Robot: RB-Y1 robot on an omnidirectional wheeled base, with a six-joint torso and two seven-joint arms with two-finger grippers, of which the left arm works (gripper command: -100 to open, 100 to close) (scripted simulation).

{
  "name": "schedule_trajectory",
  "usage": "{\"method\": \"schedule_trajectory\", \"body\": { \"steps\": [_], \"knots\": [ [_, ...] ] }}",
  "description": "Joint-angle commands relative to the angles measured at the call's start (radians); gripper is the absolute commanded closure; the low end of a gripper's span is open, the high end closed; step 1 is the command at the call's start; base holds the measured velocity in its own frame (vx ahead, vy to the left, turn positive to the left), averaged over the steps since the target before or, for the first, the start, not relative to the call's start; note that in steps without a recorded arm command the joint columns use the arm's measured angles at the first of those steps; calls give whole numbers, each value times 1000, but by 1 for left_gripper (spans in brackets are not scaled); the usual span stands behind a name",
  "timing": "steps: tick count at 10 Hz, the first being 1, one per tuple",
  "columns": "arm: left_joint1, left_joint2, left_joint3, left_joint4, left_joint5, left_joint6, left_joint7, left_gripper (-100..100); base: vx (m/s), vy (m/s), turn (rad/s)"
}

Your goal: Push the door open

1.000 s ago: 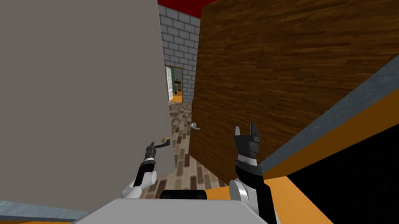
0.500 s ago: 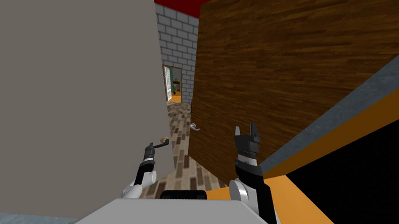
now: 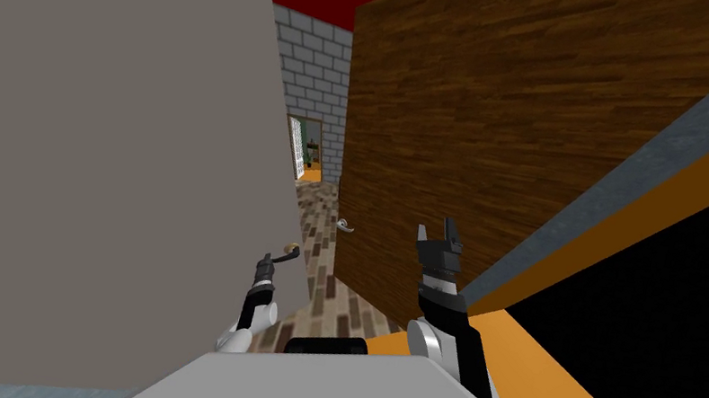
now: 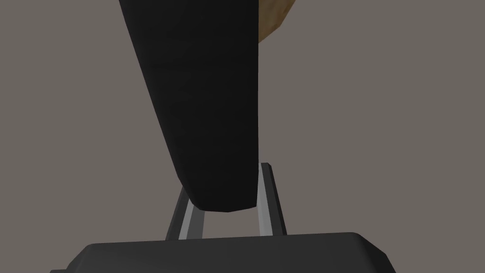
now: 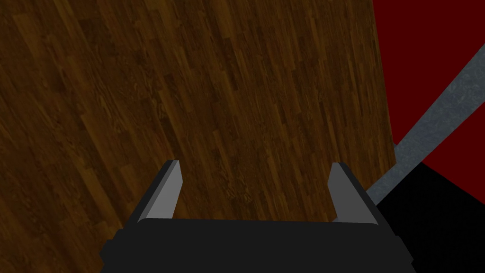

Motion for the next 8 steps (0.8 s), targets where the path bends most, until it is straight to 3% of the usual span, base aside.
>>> {"method": "schedule_trajectory", "body": {
  "steps": [1,2,5,7,8],
  "knots": [
    [-15,17,25,18,10,-33,-9,100,38,12,-43],
    [-19,12,49,21,18,-36,-23,100,51,13,-62],
    [-19,12,49,21,18,-36,-23,100,23,7,-14],
    [-26,2,96,29,33,-42,-50,100,46,1,-97],
    [-26,2,96,29,33,-42,-50,100,55,16,-32]
  ]
}}
